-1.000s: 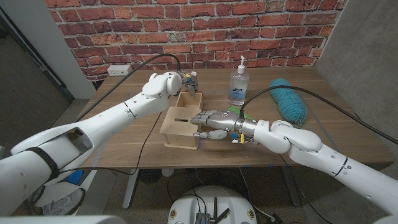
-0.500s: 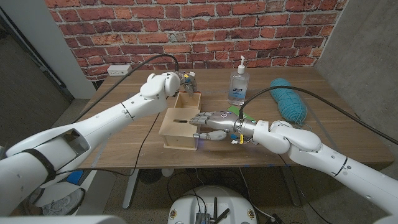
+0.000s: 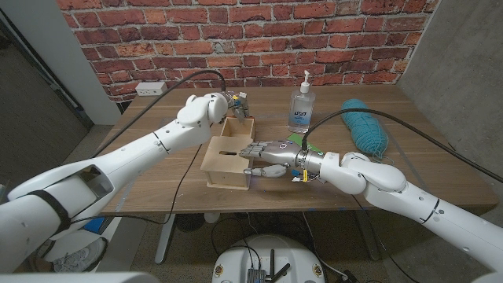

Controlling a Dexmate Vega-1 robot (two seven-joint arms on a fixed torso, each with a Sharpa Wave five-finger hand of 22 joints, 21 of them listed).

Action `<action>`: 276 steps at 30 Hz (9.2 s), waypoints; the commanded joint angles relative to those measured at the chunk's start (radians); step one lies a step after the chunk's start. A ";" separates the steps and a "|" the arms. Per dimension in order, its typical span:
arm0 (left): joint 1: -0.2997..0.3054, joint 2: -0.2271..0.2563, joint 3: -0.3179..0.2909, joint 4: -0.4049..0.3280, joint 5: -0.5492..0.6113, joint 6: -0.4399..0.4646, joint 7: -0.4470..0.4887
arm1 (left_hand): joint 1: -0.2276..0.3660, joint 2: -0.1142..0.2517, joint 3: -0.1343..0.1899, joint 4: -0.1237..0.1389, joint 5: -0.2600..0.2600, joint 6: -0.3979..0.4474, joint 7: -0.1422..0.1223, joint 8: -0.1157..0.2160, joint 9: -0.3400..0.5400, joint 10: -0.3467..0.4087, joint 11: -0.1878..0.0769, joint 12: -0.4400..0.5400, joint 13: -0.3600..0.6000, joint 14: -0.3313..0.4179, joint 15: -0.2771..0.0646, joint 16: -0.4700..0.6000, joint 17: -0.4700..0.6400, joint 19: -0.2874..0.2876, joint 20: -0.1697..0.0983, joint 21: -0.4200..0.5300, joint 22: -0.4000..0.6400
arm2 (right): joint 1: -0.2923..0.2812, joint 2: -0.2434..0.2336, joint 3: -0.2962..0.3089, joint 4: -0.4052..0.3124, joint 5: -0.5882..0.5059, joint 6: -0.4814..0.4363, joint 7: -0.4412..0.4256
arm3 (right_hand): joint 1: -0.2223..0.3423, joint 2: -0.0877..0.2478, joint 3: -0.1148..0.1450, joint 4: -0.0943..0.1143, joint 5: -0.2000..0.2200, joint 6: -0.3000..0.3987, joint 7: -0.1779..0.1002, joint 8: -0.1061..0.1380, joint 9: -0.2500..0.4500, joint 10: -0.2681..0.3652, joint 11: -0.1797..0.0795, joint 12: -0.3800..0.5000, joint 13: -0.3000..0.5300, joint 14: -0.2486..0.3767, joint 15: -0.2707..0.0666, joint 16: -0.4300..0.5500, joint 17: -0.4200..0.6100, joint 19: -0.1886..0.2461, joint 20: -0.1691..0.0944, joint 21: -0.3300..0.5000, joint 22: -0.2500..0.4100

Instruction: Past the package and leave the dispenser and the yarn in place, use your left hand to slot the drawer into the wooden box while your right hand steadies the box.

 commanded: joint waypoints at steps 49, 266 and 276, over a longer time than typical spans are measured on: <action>0.013 0.029 -0.007 -0.032 -0.004 0.018 -0.017 | 0.031 0.039 -0.011 0.001 0.012 0.018 0.008 0.006 0.004 0.031 -0.029 0.003 0.006 0.069 -0.110 0.002 0.010 -0.004 -0.148 0.001 0.003 | -0.002 0.005 -0.004 -0.010 -0.025 -0.016 0.010 | -0.012 0.108 0.004 0.004 0.005 0.011 0.008 0.007 0.003 0.011 0.003 0.003 0.001 0.005 -0.087 0.005 0.005 0.000 -0.105 -0.004 0.000; 0.055 0.116 -0.139 -0.192 -0.290 0.074 -0.048 | -0.306 -0.042 -0.059 0.068 -0.002 -0.338 0.015 -0.025 -0.003 -0.396 -0.008 -0.012 -0.009 -0.380 -0.064 -0.029 -0.010 -0.095 -0.119 -0.007 0.000 | 0.010 0.014 -0.014 0.023 0.010 -0.006 -0.011 | -0.012 0.111 0.004 0.003 -0.001 0.037 0.011 0.009 0.004 0.034 0.011 0.006 0.003 0.025 -0.080 0.010 0.022 0.024 -0.093 -0.002 0.001; -0.015 0.090 -0.140 -0.079 -0.432 0.014 -0.096 | -0.415 0.033 -0.050 0.120 -0.015 -0.347 0.043 -0.029 -0.007 -0.403 0.019 -0.007 -0.010 -0.385 -0.039 -0.023 -0.012 -0.102 -0.101 -0.003 0.001 | 0.015 0.020 -0.013 0.024 0.014 -0.017 0.000 | -0.012 0.111 0.004 0.003 -0.001 0.037 0.010 0.008 0.004 0.034 0.010 0.006 0.003 0.024 -0.079 0.010 0.023 0.024 -0.093 -0.002 0.001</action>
